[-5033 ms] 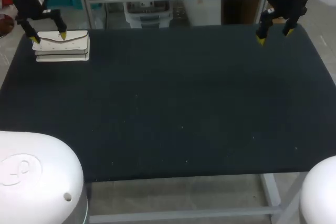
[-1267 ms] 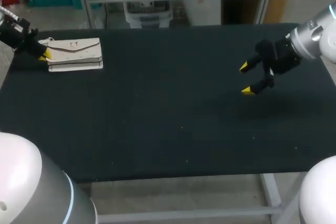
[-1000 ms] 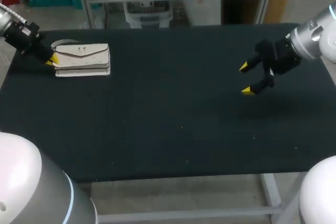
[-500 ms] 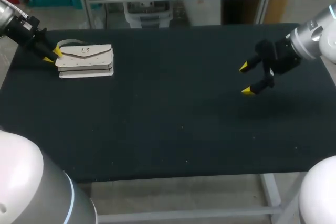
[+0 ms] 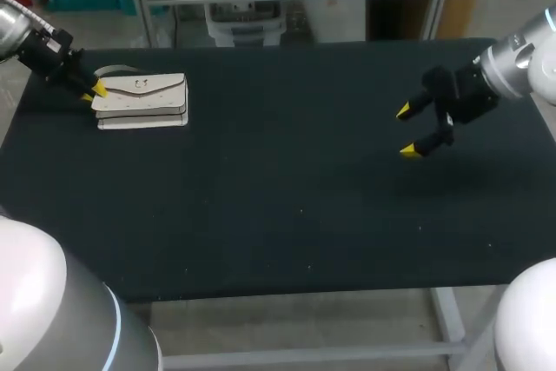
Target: Pick up the bag, open it, inspect its contents, close it, and place it on the opposite side
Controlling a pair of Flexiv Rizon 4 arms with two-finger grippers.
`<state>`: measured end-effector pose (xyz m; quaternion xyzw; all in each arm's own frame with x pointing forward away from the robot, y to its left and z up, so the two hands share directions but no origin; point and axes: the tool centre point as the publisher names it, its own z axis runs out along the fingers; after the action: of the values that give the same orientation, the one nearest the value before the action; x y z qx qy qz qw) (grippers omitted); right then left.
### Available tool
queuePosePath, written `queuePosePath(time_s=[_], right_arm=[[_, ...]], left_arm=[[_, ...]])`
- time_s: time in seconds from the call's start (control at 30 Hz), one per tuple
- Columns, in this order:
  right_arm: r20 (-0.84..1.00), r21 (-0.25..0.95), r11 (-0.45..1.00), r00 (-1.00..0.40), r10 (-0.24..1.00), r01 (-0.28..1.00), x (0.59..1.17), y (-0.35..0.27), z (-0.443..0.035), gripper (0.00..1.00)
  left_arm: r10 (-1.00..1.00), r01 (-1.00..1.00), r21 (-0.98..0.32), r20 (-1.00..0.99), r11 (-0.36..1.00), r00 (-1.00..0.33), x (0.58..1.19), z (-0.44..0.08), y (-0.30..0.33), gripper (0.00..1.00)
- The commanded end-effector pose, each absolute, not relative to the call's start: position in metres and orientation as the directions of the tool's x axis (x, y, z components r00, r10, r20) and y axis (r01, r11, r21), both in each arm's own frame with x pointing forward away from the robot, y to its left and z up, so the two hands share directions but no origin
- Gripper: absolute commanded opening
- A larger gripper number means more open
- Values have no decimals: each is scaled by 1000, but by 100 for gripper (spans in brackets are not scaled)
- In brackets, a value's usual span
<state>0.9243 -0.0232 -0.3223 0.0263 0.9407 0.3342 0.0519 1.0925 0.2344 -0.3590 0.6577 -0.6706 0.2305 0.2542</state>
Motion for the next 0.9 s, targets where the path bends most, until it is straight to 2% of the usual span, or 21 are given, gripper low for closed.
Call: queuePosePath(time_s=[0.03,0.3,0.9], right_arm=[[-80,631,775,-993,84,15,925,-23,-323,100],[-80,631,775,-993,84,15,925,-23,-323,100],[-80,631,775,-993,84,15,925,-23,-323,100]], left_arm=[[-762,-980,149,648,135,-7,1088,-358,231,0],[-762,-992,100,648,76,7,1051,-347,188,0],[-718,-998,-10,695,-65,40,1008,-336,58,0]])
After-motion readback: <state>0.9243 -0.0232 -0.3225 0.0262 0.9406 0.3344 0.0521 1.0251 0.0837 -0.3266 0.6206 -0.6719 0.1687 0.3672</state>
